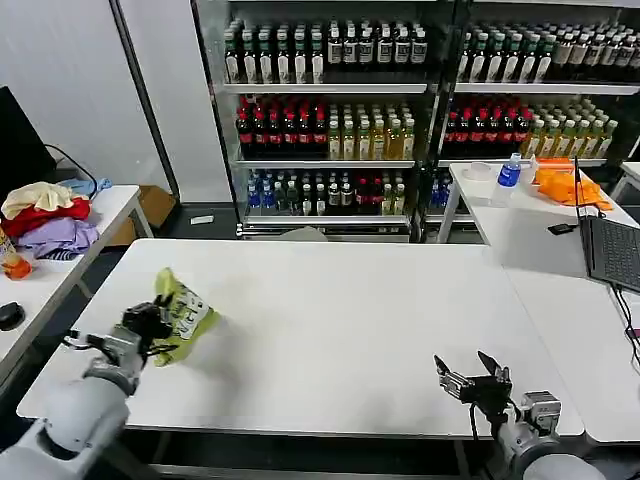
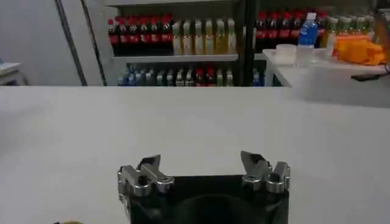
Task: Fold and organize the clothes.
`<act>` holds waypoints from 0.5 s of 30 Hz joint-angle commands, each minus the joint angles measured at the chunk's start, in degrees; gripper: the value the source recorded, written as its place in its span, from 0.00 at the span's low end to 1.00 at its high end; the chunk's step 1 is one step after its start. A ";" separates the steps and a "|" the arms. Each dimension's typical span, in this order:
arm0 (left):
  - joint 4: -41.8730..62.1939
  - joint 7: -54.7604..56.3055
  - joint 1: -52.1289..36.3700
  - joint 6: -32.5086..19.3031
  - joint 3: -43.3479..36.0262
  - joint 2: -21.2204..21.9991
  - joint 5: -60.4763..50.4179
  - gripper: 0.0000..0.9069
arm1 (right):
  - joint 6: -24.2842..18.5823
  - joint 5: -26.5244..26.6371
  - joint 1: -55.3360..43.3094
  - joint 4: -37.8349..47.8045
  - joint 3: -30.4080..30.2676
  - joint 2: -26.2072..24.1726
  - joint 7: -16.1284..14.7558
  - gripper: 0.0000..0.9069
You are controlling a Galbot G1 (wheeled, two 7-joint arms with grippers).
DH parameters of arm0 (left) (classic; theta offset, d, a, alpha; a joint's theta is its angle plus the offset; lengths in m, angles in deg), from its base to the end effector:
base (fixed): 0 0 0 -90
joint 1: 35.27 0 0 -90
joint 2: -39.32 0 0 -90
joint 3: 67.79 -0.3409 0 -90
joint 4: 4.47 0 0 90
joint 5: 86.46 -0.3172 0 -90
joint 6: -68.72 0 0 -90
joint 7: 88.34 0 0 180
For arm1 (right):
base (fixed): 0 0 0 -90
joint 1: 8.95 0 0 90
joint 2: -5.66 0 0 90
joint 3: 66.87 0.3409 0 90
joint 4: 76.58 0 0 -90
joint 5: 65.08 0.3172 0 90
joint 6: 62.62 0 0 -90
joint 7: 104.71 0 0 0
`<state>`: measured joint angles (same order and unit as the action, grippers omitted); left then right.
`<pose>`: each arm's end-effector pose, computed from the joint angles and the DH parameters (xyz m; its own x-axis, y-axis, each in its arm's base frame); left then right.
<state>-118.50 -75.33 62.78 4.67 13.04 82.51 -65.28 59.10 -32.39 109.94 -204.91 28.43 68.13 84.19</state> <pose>0.2582 0.1228 -0.2169 -0.9633 0.0120 0.2681 0.1376 0.8799 0.4549 0.1603 -0.0870 -0.2223 -0.9036 -0.1044 0.4156 -0.0979 0.9945 0.0370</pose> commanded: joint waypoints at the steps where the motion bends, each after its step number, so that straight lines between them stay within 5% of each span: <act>1: -7.75 0.46 -3.94 4.49 -10.26 5.29 -0.95 0.02 | 0.10 -0.78 0.85 -0.67 0.18 1.01 0.01 1.00; 15: -2.71 3.58 -7.25 7.21 -26.74 14.07 -3.94 0.02 | 0.38 -2.65 1.35 -0.64 0.16 2.55 -0.01 1.00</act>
<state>-122.80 -73.17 59.12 9.83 -1.38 89.81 -67.66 59.44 -34.41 111.04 -205.60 28.45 70.15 84.17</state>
